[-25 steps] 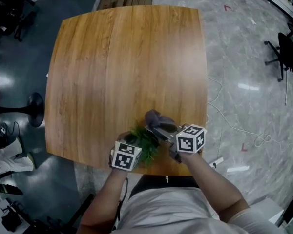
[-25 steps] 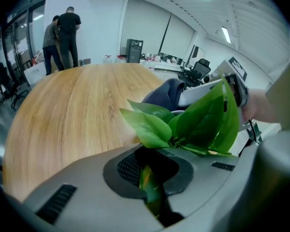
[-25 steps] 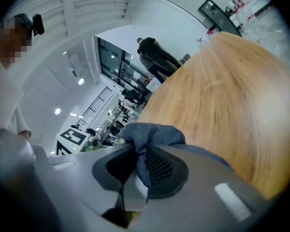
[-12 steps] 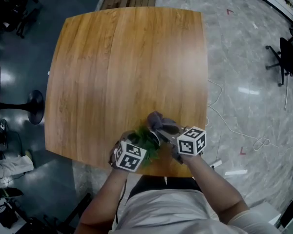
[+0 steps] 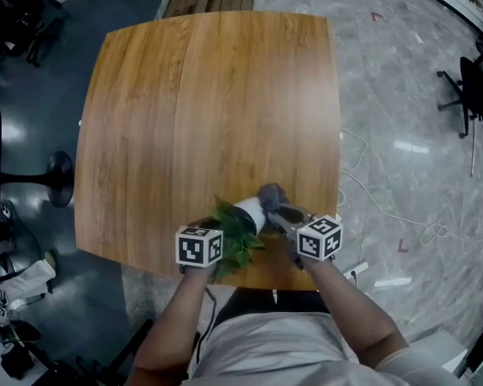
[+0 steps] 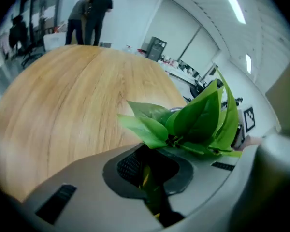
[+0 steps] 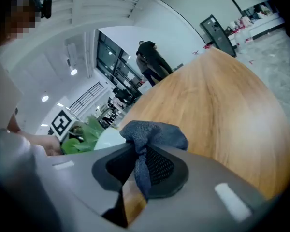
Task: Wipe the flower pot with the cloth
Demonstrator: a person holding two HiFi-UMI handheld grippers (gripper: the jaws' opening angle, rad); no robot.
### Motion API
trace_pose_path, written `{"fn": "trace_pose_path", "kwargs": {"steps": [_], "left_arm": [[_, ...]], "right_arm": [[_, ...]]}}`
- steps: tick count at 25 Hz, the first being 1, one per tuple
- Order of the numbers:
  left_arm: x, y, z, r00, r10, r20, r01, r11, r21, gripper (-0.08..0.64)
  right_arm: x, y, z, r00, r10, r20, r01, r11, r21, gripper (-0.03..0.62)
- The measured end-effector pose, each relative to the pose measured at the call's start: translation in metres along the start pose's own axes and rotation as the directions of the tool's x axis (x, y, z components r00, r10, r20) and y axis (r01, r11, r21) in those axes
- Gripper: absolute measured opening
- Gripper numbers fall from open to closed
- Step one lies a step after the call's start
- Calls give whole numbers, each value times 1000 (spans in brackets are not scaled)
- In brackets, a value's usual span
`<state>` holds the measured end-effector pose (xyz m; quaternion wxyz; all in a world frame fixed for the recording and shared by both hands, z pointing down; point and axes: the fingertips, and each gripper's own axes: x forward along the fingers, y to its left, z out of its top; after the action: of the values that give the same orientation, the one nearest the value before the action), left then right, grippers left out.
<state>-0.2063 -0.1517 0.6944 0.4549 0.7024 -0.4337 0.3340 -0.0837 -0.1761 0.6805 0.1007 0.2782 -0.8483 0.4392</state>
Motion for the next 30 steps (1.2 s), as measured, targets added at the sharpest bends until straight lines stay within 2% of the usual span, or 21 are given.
{"fn": "trace_pose_path", "kwargs": {"steps": [2,4,5,7,10,12,14,17,19,21,23,27,30], "left_arm": [[3,4,-8,999,-45,14,46,989,-138,21],[6,5,-17,996,-90,26,94,960,-263,20],[6,5,-21,994,-107,31,112,943,-312,21],[7,4,-26,990,-134,43,140,911,-387,21],[9,6,-30,982,-170,76,186,855,-484,21],[11,7,-31,979,-183,94,205,828,-522,20],[13,8,-32,976,-189,106,216,805,-553,20],[16,11,-35,972,-200,122,233,764,-601,20],[17,10,-36,969,-210,130,245,746,-619,21],[18,8,-37,967,-219,133,253,732,-633,21],[19,7,-38,964,-227,136,260,718,-645,21],[22,6,-37,960,-243,141,275,708,-651,21],[24,9,-38,958,-248,145,280,689,-668,21]], "right_arm": [[-2,34,13,995,93,23,-92,995,-33,55],[-6,69,20,978,202,46,-201,979,-30,55],[-8,79,20,971,232,49,-231,973,-26,55],[-7,76,14,975,217,45,-217,976,-22,55],[1,29,1,996,82,40,-83,996,13,55],[6,4,-3,999,25,38,-27,998,58,55],[10,5,-1,999,33,41,-36,996,80,55],[7,52,10,987,148,54,-152,985,77,55],[4,88,15,972,228,53,-230,972,45,55],[6,97,14,966,252,56,-254,967,24,55],[8,74,12,973,214,80,-219,975,48,55],[15,0,7,993,55,109,-69,989,131,55],[18,2,7,993,53,109,-70,985,158,55]]}}
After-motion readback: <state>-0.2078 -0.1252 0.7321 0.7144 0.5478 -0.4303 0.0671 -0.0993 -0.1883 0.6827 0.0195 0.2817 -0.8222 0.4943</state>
